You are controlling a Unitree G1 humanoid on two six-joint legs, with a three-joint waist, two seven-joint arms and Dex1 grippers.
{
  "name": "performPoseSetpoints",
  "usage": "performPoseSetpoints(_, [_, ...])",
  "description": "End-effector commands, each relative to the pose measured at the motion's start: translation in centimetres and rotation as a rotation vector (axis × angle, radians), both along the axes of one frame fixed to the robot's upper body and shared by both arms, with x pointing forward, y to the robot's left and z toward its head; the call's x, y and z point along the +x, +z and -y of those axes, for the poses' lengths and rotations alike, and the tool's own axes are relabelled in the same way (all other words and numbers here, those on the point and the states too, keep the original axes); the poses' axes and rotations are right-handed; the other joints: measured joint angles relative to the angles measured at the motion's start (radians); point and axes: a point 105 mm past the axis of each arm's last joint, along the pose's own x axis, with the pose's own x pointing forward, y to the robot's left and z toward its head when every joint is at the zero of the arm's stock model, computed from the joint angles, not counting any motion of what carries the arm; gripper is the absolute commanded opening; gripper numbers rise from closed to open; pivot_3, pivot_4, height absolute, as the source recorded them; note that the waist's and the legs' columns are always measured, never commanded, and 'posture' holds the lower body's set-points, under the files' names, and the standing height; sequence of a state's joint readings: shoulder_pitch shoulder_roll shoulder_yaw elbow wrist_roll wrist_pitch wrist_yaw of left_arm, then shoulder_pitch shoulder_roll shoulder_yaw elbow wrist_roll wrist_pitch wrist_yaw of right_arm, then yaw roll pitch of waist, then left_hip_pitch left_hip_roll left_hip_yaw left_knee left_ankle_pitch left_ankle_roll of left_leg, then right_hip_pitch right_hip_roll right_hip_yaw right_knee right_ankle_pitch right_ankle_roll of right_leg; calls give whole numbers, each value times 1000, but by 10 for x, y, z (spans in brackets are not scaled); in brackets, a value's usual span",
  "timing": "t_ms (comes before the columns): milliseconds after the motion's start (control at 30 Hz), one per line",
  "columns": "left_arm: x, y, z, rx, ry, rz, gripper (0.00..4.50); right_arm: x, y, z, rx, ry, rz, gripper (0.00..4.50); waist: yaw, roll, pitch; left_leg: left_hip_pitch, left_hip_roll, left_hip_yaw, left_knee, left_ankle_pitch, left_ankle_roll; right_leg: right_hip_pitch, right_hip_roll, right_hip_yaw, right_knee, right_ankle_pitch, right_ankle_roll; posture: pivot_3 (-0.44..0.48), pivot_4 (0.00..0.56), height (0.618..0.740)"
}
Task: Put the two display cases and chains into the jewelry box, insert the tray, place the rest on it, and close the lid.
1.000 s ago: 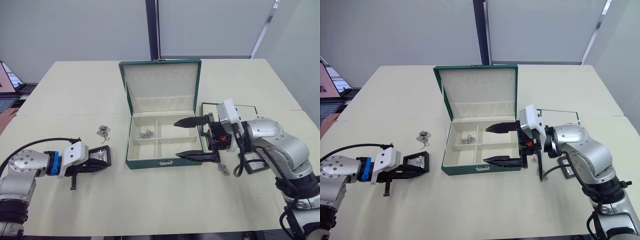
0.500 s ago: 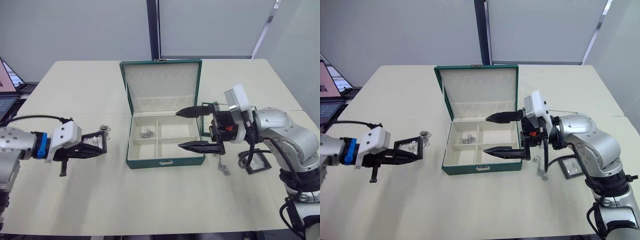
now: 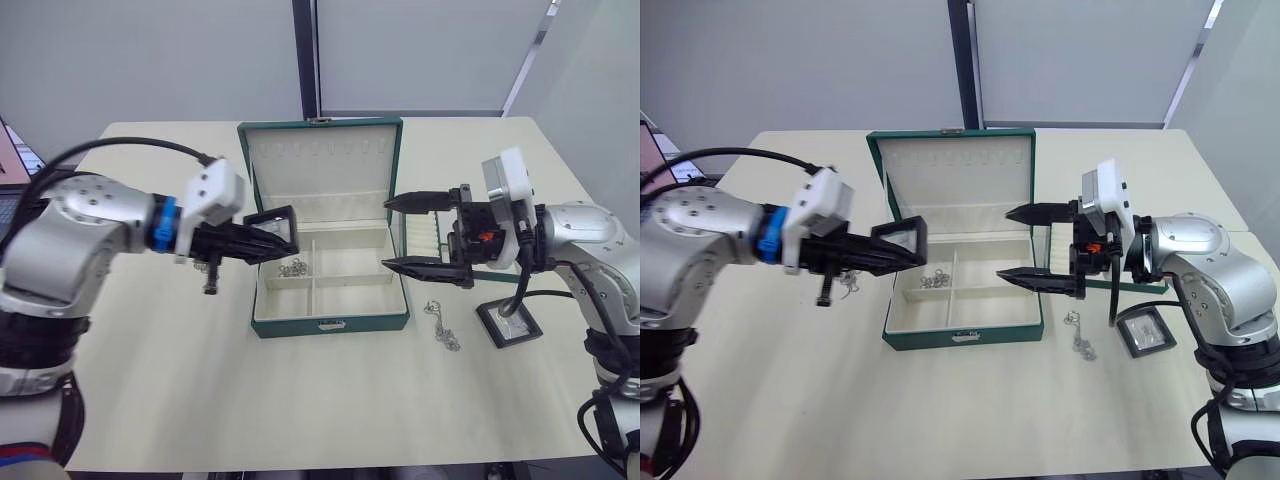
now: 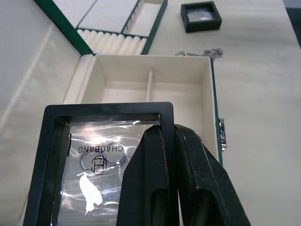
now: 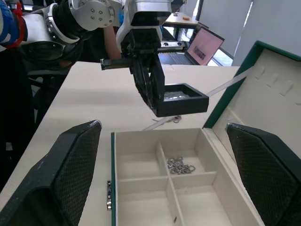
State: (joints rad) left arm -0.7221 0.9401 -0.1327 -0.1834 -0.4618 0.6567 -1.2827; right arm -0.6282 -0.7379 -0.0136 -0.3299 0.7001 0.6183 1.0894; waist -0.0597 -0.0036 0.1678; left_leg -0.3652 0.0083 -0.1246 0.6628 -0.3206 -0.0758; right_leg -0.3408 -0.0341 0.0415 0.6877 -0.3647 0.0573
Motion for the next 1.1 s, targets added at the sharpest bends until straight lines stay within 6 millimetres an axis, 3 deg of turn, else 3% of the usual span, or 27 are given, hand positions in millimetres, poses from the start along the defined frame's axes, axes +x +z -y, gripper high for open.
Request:
performPoseSetpoints(33, [12,6,12,2,16,60,7,-1,9,12,4,-46,53,4500,1,0,0,0,0,0,0,0,0,0,0,0,0,0,0,0,150,740])
performPoseSetpoints(233, [35,-1,45,18,1,82,7,6,-1,37,-49,-198,72,4500,7,-1,0,-1,0,1,1,0,0,4,0,0,-5,0,0,0,150,740])
performPoseSetpoints(467, [41,-20,67,61,-47,76,7,3,-5,47,-43,-282,77,4500,4,-1,0,-1,0,2,2,0,1,4,0,1,-6,0,0,0,150,740])
performPoseSetpoints(733, [56,-37,74,107,-46,115,7,-4,-7,45,-27,-315,68,4500,7,-1,0,-1,0,3,2,1,1,4,0,1,-6,0,0,0,150,740])
performPoseSetpoints(1100, [58,-60,77,142,-68,100,7,-8,-10,45,-20,-340,57,4500,10,-1,0,-1,0,3,2,1,1,5,-1,1,-6,0,0,0,150,740])
